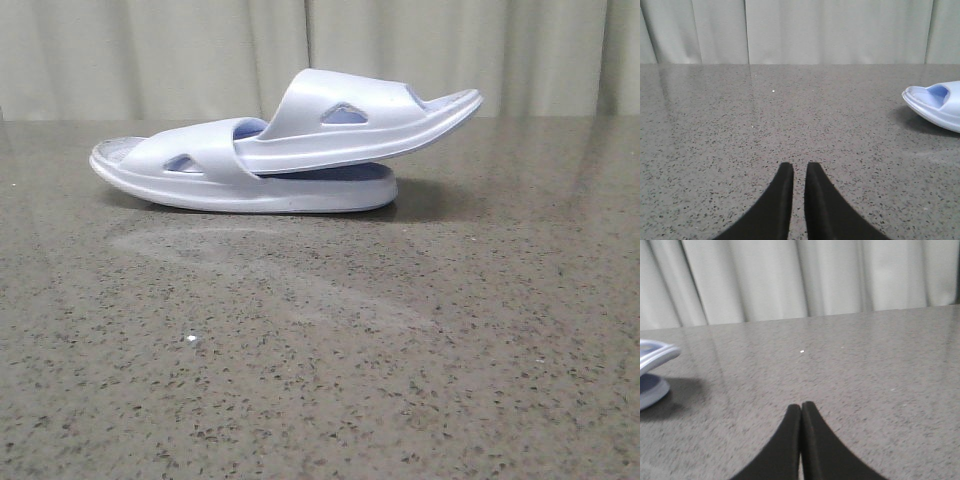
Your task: Insert blue slippers together front up
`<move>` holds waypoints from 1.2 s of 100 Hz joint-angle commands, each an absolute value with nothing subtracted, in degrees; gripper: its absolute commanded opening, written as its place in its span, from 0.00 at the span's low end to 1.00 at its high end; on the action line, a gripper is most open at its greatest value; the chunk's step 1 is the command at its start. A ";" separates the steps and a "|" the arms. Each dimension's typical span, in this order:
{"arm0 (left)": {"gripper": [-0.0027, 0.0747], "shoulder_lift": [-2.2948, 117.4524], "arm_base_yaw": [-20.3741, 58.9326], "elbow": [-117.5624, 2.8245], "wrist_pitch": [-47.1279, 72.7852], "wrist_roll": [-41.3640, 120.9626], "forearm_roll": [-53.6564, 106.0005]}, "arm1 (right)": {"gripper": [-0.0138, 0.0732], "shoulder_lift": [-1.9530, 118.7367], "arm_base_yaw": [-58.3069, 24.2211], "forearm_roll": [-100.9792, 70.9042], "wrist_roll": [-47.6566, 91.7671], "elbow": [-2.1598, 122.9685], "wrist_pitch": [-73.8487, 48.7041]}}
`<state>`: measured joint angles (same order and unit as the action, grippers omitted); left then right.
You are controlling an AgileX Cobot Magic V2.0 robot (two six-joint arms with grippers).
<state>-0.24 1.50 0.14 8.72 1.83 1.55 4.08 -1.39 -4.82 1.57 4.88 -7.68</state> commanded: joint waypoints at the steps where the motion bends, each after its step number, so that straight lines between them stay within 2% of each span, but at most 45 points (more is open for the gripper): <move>1: 0.05 -1.88 1.85 0.69 4.65 1.74 2.20 | 0.06 1.86 -3.66 -2.01 0.00 3.38 -2.69; 20: 0.05 -1.88 1.85 0.69 4.65 1.74 2.20 | 0.06 -1.70 -4.47 1.30 -1.53 -1.88 -0.42; 50: 0.05 -1.88 1.85 0.69 4.65 1.74 2.20 | 0.06 -1.70 -4.26 4.92 -1.53 -1.88 -5.59; 120: 0.05 -1.88 1.85 0.69 4.65 1.74 2.20 | 0.06 -1.70 -4.26 5.39 -1.53 -1.78 -5.38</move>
